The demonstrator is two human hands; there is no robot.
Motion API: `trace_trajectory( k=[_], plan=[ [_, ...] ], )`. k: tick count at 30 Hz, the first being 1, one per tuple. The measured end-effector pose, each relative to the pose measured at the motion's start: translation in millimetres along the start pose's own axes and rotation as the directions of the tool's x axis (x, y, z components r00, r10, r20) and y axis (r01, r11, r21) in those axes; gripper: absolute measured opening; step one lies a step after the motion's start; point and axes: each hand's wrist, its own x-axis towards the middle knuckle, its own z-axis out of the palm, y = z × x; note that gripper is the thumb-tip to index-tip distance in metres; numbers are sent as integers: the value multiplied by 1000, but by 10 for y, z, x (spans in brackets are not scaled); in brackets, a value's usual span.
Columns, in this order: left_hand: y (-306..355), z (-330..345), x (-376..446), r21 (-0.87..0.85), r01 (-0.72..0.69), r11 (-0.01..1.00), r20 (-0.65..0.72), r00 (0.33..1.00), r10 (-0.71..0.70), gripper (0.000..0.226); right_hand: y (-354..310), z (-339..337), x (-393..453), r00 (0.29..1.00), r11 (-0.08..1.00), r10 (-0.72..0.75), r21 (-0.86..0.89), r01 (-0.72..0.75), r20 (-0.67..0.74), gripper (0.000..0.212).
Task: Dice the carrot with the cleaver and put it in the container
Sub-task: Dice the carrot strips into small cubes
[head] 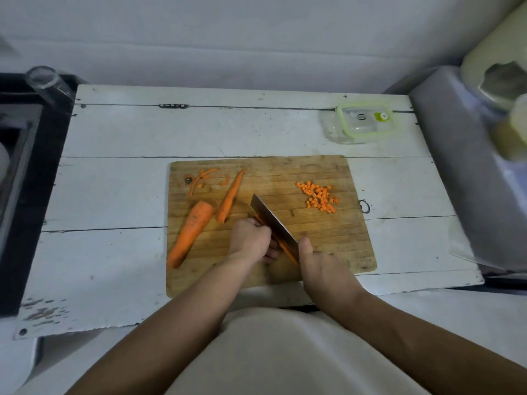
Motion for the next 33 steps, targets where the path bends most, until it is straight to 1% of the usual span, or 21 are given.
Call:
trace_trajectory(
  k=[3, 4, 7, 10, 12, 16, 19, 24, 26, 28, 29, 31, 33],
  plan=[
    [16, 5, -31, 17, -6, 1000, -6, 1000, 6, 14, 62, -13, -45, 998, 999, 47, 22, -47, -36, 36],
    [34, 0, -47, 20, 0, 1000, -7, 1000, 0, 14, 83, -19, -84, 998, 999, 50, 9, -49, -41, 37],
    [55, -13, -63, 12, 19, 1000, 12, 1000, -19, 15, 38, -15, -171, 999, 998, 3, -55, -5, -36, 47],
    [45, -1, -77, 5, 8, 1000, 10, 1000, -8, 16, -72, -36, -81, 999, 999, 11, -46, -13, -50, 47],
    [21, 12, -93, 8, -4, 1000, -17, 1000, 4, 14, -77, -55, -6, 998, 999, 47, 14, -47, -39, 44],
    [-4, 87, -110, -8, 8, 1000, -69, 998, -9, 9, 147, -17, 49, 997, 956, 72, 286, -68, -4, 24],
    [20, 139, -142, 0, 25, 1000, -129, 991, -25, 9, 247, -29, 51, 999, 927, 45, 373, -43, 5, 17],
    [32, 222, -176, 21, 34, 999, -189, 982, -29, 13, 307, -75, 95, 999, 928, 21, 370, -37, 48, 19],
    [13, 259, -177, 26, 19, 999, -230, 973, -12, 12, 290, -74, 92, 999, 948, 8, 318, -23, 49, 29],
    [-11, 297, -188, 29, -3, 1000, -272, 962, 11, 15, 282, -75, 88, 999, 970, -34, 244, 23, 37, 43],
    [-16, 312, -198, 29, -11, 1000, -291, 957, 19, 17, 293, -76, 89, 998, 972, -53, 230, 45, 31, 45],
    [-30, 331, -210, 43, -18, 999, -314, 949, 30, 15, 356, -63, 85, 997, 968, -70, 245, 57, 44, 43],
    [-26, 339, -207, 54, -15, 998, -328, 944, 31, 13, 463, -42, 46, 997, 957, -66, 286, 49, 51, 29]
  ],
)
